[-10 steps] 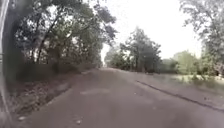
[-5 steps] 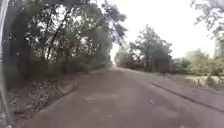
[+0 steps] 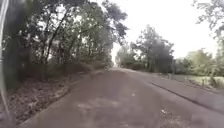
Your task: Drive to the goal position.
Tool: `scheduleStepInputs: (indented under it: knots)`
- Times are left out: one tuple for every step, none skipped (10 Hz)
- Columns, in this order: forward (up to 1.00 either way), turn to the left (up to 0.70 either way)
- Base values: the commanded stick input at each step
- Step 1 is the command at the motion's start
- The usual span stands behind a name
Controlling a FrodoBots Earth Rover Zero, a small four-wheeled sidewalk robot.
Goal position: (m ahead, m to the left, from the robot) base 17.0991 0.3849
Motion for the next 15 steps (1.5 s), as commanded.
scheduleStepInputs:
  knots:
    - [0.7, 0.0]
    - [0.7, 0.0]
    - [0.7, 0.0]
    - [0.7, 0.0]
    - [0.7, 0.0]
    - [0.7, 0.0]
    - [0.7, 0.0]
    - [0.7, 0.0]
    - [0.7, 0.0]
    - [0.7, 0.0]
    - [0.7, 0.0]
    - [0.7, 0.0]
    - [0.7, 0.0]
    - [0.7, 0.0]
    - [0.7, 0.0]
